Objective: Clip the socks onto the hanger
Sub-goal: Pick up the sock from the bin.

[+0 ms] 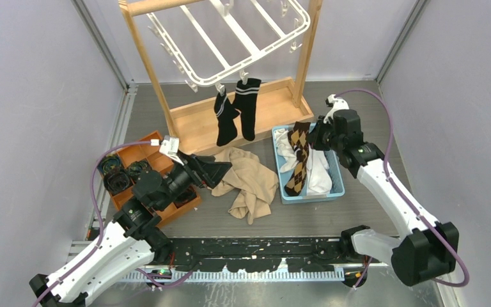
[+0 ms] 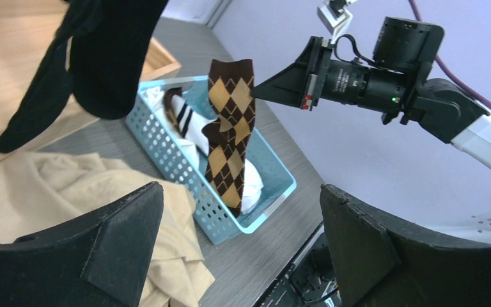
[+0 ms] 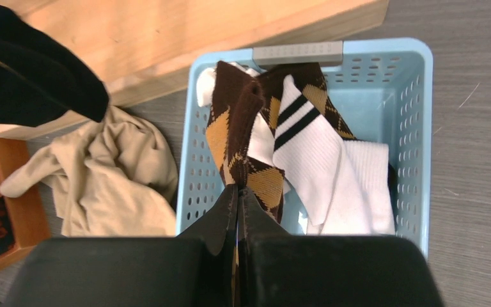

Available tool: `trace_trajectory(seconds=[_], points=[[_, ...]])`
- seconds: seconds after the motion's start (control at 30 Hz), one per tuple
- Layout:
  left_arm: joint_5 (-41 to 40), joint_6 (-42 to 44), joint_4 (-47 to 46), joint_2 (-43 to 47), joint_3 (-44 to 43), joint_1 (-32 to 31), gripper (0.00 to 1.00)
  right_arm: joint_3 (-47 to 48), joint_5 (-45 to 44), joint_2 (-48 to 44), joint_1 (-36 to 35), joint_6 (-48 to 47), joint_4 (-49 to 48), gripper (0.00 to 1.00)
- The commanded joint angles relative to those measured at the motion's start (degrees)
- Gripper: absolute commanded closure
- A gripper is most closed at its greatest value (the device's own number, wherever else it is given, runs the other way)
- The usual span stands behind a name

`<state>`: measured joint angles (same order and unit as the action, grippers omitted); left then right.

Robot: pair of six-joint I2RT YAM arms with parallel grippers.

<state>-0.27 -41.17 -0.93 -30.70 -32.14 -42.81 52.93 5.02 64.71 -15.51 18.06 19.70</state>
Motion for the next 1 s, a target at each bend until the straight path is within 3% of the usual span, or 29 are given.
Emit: trace_trajectory(seconds=[0.0, 0.33, 0.77, 0.97], points=[[6.04, 7.10, -12.34, 1.06, 1.32, -0.24, 0.08, 0.75, 1.44, -4.19, 0.29, -1.02, -1.85, 0.99], [11.64, 15.93, -21.49, -0.51, 1.15, -0.26, 0.05, 3.54, 2.15, -11.04, 0.23, -0.99, -0.71, 0.99], [17.69, 20.78, -22.46, -10.80, -7.49, -0.26, 0.00, 9.15, 6.20, -13.85, 0.25, -2.73, -0.04, 0.99], [20.28, 22.27, -27.65, -16.78, -10.14, -0.27, 0.00, 13.04, 8.85, -12.33, 0.25, -2.57, -0.04, 0.99]])
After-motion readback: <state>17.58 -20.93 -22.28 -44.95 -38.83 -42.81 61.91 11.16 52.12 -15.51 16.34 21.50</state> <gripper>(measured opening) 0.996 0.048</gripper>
